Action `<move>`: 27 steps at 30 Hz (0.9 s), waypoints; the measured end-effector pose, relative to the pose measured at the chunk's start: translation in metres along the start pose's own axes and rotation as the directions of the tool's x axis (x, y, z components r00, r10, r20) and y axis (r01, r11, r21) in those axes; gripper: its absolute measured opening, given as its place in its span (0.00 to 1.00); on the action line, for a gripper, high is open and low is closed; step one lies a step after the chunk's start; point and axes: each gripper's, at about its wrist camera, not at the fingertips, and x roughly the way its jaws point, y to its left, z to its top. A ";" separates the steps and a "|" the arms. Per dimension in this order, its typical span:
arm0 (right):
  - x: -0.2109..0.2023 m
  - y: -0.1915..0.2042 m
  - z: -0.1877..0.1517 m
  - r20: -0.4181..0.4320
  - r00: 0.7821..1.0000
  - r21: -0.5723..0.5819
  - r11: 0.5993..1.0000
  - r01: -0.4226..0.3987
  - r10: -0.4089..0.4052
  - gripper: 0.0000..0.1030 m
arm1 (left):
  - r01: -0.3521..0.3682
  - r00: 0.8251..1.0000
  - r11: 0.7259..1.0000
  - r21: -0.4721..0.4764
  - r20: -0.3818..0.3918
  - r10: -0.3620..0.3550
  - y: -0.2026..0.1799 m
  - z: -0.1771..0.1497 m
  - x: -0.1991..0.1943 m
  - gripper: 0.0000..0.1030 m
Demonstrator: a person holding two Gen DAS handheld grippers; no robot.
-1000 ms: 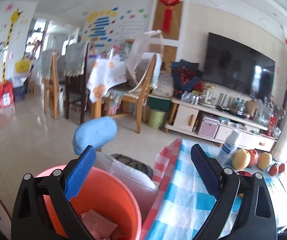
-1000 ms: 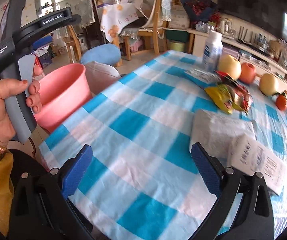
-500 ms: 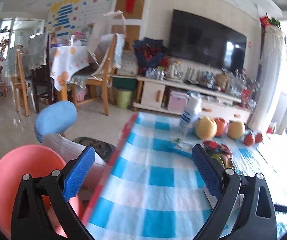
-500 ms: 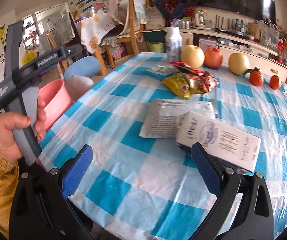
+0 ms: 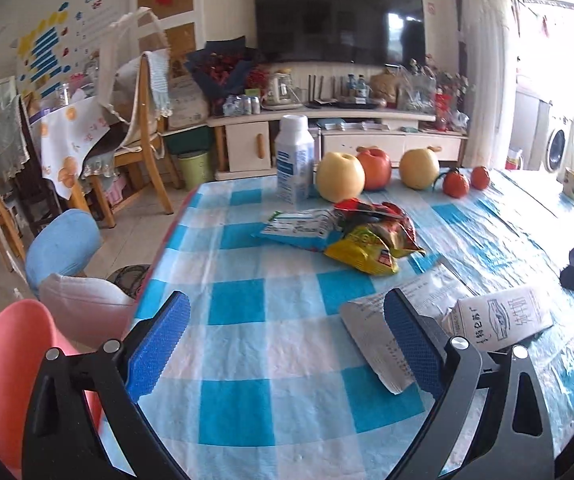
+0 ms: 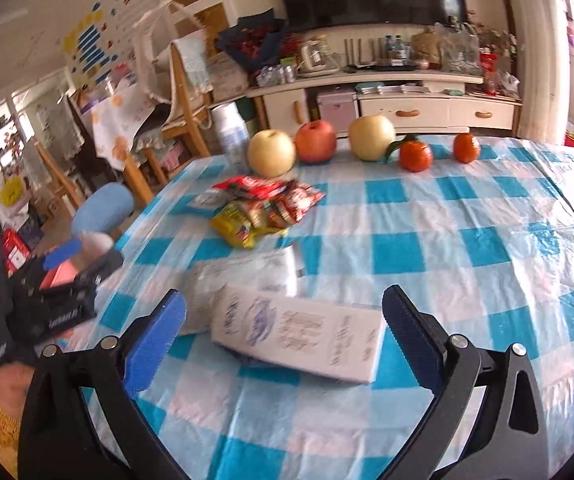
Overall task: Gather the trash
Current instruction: 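Bring both tools back over the table toward the snack packets, then close left gripper on red milk tea packet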
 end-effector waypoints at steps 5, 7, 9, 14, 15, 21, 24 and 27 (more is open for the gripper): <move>0.008 -0.044 0.019 0.015 0.999 0.102 0.994 0.030 -0.032 0.96 | 0.051 0.998 0.998 -0.036 -0.028 -0.052 -0.001 0.006 0.011 0.94; 0.012 -0.058 0.023 0.013 0.999 0.135 0.991 0.027 -0.029 0.96 | 0.090 0.995 0.991 -0.100 -0.039 -0.095 0.004 0.013 0.019 0.94; 0.018 -0.068 0.028 0.008 1.000 0.156 0.988 0.010 -0.011 0.96 | 0.123 0.991 0.974 -0.188 -0.037 -0.132 0.013 0.021 0.029 0.94; 0.036 -0.066 0.038 -0.012 1.000 0.091 0.996 -0.009 0.010 0.91 | 0.128 0.989 0.937 -0.325 -0.030 -0.146 0.021 0.051 0.063 0.94; 0.041 -0.064 0.041 -0.020 1.000 0.066 0.998 -0.011 0.012 0.85 | 0.127 0.989 0.934 -0.333 -0.033 -0.146 0.019 0.059 0.071 0.94; 0.069 -0.066 0.049 -0.062 0.998 0.017 1.000 -0.015 0.016 0.83 | 0.096 0.987 0.955 -0.281 -0.095 -0.127 -0.015 0.102 0.131 0.89; 0.077 -0.073 0.054 -0.073 0.997 0.016 1.000 -0.013 0.014 0.83 | 0.095 0.980 0.959 -0.265 -0.143 -0.137 -0.031 0.113 0.162 0.74; 0.084 -0.083 0.057 -0.085 0.996 0.041 0.999 -0.009 0.012 0.83 | 0.102 0.973 0.963 -0.248 -0.175 -0.148 -0.044 0.117 0.185 0.68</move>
